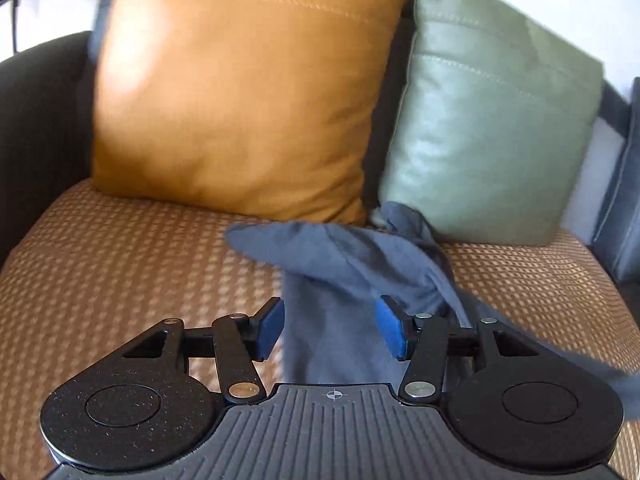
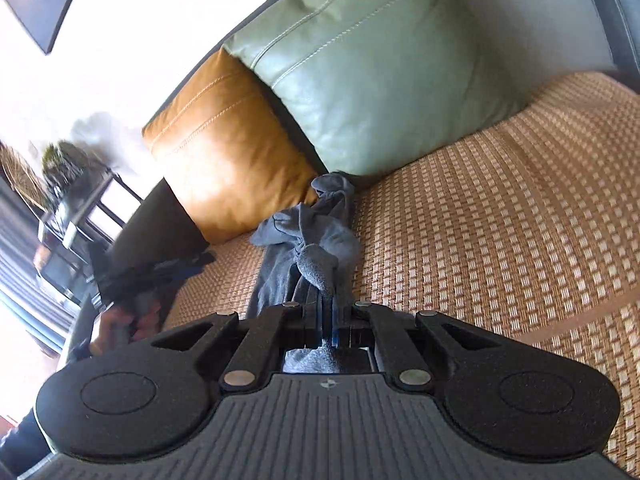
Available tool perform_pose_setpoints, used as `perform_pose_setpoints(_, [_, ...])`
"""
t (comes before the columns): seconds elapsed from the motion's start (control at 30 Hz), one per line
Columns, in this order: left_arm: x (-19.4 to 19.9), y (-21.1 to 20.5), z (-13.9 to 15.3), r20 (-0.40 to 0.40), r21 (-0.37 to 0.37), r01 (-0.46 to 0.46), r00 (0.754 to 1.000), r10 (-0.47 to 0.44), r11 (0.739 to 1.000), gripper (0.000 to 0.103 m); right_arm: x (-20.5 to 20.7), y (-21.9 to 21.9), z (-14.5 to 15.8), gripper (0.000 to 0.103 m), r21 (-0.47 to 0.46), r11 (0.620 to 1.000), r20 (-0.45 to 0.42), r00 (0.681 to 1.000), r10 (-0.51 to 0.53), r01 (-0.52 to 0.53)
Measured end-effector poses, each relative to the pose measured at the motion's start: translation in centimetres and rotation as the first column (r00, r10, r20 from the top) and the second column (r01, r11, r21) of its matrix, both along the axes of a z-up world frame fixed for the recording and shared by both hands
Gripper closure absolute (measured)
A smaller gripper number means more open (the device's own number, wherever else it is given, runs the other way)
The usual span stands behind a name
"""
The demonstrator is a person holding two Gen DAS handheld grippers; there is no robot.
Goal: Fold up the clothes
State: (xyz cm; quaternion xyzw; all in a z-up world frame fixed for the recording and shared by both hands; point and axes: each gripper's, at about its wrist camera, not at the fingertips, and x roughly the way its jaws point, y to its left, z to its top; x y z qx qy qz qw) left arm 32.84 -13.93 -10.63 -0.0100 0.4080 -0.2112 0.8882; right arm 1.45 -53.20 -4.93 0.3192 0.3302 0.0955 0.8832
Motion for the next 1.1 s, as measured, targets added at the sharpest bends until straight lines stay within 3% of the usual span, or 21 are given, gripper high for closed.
perform_pose_setpoints(0.23, [5.4, -7.9, -2.1, -0.137, 0.031, 0.036, 0.990, -0.031, 0.999, 0.037, -0.6, -2.3, -1.4, 0.098, 0.108, 0.994, 0.043, 0.999, 0.016, -0.020])
perform_pose_setpoints(0.6, [7.5, -13.6, -3.6, -0.176, 0.108, 0.041, 0.984, -0.022, 0.993, 0.038, -1.2, -1.9, -1.5, 0.098, 0.125, 0.987, 0.097, 0.991, 0.091, -0.103])
perform_pose_setpoints(0.63, [7.9, -13.9, -4.1, -0.186, 0.119, 0.046, 0.982, -0.023, 0.992, 0.067, -1.2, -2.0, -1.5, 0.098, 0.127, 0.986, 0.100, 0.991, 0.093, -0.105])
perform_pose_setpoints(0.67, [8.3, -14.2, -4.4, -0.199, 0.125, 0.055, 0.980, -0.029, 0.991, 0.103, -1.3, -2.0, -1.6, 0.098, 0.130, 0.986, 0.104, 0.990, 0.094, -0.108])
perform_pose_setpoints(0.73, [9.0, -14.8, -5.0, -0.217, 0.133, 0.074, 0.975, -0.044, 0.988, 0.103, -1.4, -2.2, -1.7, 0.098, 0.134, 0.985, 0.110, 0.989, 0.098, -0.113])
perform_pose_setpoints(0.8, [9.4, -15.6, -3.9, -0.162, 0.100, 0.101, 0.983, -0.084, 0.990, 0.103, -1.5, -2.4, -1.9, 0.098, 0.138, 0.984, 0.111, 0.989, 0.096, -0.111])
perform_pose_setpoints(0.87, [9.8, -15.7, -2.5, -0.125, 0.003, 0.130, 0.984, -0.129, 0.991, 0.103, -1.4, -2.6, -2.3, 0.098, 0.148, 0.983, 0.110, 0.989, 0.095, -0.110])
perform_pose_setpoints(0.93, [10.2, -15.7, -1.9, -0.082, -0.048, 0.163, 0.983, -0.166, 0.986, 0.103, -1.4, -2.4, -2.6, 0.098, 0.157, 0.980, 0.119, 0.987, 0.107, -0.125])
perform_pose_setpoints(1.1, [11.0, -14.7, -4.2, -0.105, -0.065, 0.159, 0.981, -0.165, 0.985, 0.103, -1.5, -0.1, -3.7, 0.098, 0.205, 0.956, 0.117, 0.975, 0.189, -0.210])
